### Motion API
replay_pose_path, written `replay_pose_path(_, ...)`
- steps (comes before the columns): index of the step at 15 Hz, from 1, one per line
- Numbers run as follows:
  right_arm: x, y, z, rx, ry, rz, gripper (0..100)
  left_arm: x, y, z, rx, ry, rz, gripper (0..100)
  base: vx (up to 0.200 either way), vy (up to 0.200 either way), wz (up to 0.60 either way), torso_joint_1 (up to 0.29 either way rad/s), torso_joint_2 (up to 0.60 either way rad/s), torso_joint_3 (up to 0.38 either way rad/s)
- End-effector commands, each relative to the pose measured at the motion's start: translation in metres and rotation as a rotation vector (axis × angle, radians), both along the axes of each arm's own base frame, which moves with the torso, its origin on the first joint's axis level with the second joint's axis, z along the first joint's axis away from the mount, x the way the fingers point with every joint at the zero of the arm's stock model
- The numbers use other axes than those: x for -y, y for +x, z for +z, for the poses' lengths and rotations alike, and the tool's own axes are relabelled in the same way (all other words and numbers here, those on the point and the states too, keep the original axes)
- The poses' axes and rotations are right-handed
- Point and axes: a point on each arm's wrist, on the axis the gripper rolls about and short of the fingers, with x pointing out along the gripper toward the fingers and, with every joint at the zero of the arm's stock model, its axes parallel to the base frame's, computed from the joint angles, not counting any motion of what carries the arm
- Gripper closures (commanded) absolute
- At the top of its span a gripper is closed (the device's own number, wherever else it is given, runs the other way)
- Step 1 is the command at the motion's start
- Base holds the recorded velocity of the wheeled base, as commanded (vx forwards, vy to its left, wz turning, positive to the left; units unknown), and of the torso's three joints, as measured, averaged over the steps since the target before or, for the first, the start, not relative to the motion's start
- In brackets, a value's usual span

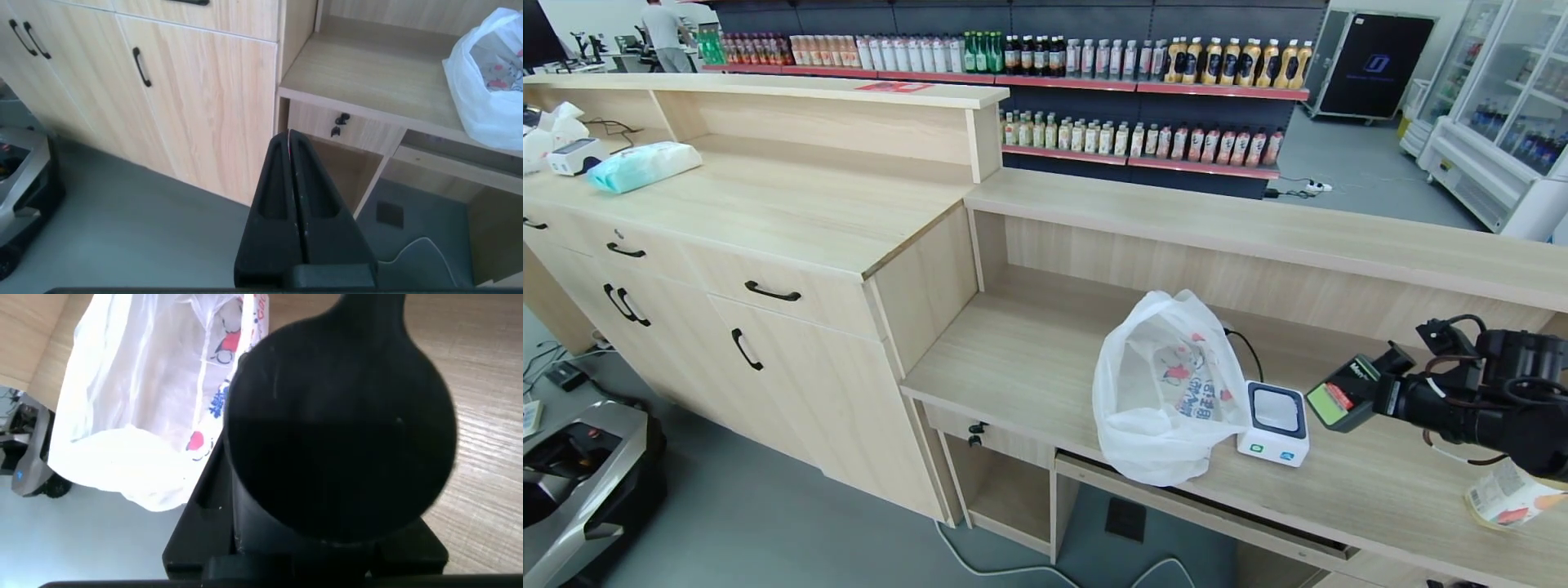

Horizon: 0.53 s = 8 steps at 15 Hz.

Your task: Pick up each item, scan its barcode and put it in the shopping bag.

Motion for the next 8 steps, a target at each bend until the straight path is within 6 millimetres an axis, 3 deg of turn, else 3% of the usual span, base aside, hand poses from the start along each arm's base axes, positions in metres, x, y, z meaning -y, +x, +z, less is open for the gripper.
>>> replay_pose_path(1,-0.005,0.009,-0.003,0.001,0.013,0.016,100,0.000,0.000,0.000,0.000,0.000,0.001,100,0.000,0.000,0.00,0.000,0.00,0.000)
replay_pose_path(8,-0.011,0.023,-0.008,0.006,0.030,0.031,100,0.000,0.000,0.000,0.000,0.000,0.001,100,0.000,0.000,0.00,0.000,0.00,0.000)
